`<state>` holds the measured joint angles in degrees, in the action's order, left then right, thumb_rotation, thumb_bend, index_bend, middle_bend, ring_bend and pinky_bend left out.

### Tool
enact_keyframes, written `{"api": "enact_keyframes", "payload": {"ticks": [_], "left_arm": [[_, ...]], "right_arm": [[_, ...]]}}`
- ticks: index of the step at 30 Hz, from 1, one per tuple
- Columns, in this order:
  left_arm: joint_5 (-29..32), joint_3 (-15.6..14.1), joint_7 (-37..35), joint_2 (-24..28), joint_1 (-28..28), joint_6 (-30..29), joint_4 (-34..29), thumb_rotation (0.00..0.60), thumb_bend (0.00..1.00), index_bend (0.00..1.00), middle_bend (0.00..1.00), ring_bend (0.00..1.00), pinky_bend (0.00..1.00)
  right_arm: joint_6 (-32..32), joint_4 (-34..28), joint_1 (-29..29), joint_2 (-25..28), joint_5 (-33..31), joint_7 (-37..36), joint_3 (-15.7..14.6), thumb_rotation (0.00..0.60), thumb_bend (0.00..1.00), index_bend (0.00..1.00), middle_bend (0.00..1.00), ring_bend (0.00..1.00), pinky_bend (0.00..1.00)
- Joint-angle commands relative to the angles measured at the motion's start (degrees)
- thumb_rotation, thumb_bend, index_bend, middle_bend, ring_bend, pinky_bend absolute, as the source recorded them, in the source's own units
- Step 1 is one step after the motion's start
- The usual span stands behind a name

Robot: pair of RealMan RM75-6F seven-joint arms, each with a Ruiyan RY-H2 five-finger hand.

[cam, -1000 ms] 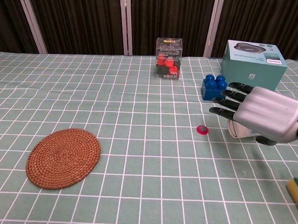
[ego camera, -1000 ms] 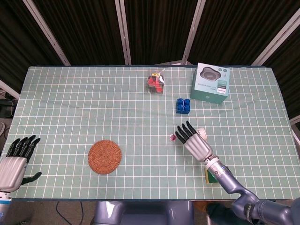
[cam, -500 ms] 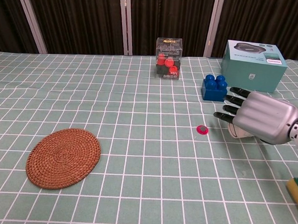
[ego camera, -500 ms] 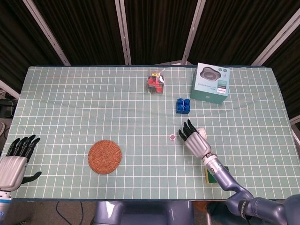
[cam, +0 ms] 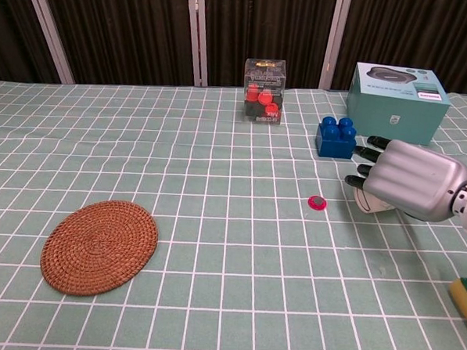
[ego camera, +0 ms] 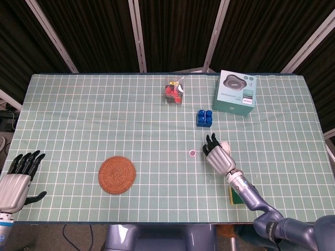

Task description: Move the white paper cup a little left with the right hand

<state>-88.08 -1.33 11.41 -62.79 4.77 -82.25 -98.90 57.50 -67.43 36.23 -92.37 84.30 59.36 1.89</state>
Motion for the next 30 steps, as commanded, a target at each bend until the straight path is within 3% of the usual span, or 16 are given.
{"api": "enact_keyframes", "payload": {"ticks": [1, 6, 20, 24, 30], "left_arm": [[-0.02, 0.00, 0.00, 0.01, 0.01, 0.00, 0.01, 0.600, 0.00, 0.00, 0.00, 0.00, 0.00], [-0.09, -0.03, 0.00, 0.02, -0.01, -0.08, -0.02, 0.600, 0.00, 0.00, 0.00, 0.00, 0.00], [-0.09, -0.13, 0.09, -0.01, 0.01, -0.03, -0.08, 0.600, 0.00, 0.00, 0.00, 0.00, 0.00], [-0.06, -0.13, -0.08, 0.05, 0.04, 0.03, -0.11, 0.600, 0.00, 0.00, 0.00, 0.00, 0.00], [-0.19, -0.23, -0.28, 0.19, 0.01, 0.01, -0.26, 0.600, 0.00, 0.00, 0.00, 0.00, 0.00]], "right_arm": [[0.67, 0.90, 0.10, -0.35, 0.88, -1.04, -0.42, 0.600, 0.22, 0.21, 0.30, 0.09, 0.17], [1.52, 2.05, 0.09, -0.75, 1.85, -3.17, -0.71, 0.600, 0.27, 0.23, 0.32, 0.10, 0.19], [3.46, 3.19, -0.01, -1.00, 3.69, -7.87, -0.99, 0.600, 0.28, 0.25, 0.34, 0.11, 0.20], [4.77, 1.38, -0.40, -0.88, 2.96, -12.54, 0.27, 0.600, 0.28, 0.25, 0.34, 0.12, 0.22], [6.67, -4.66, -0.42, -0.06, -0.34, -26.95, 5.36, 0.600, 0.28, 0.25, 0.34, 0.12, 0.24]]}}
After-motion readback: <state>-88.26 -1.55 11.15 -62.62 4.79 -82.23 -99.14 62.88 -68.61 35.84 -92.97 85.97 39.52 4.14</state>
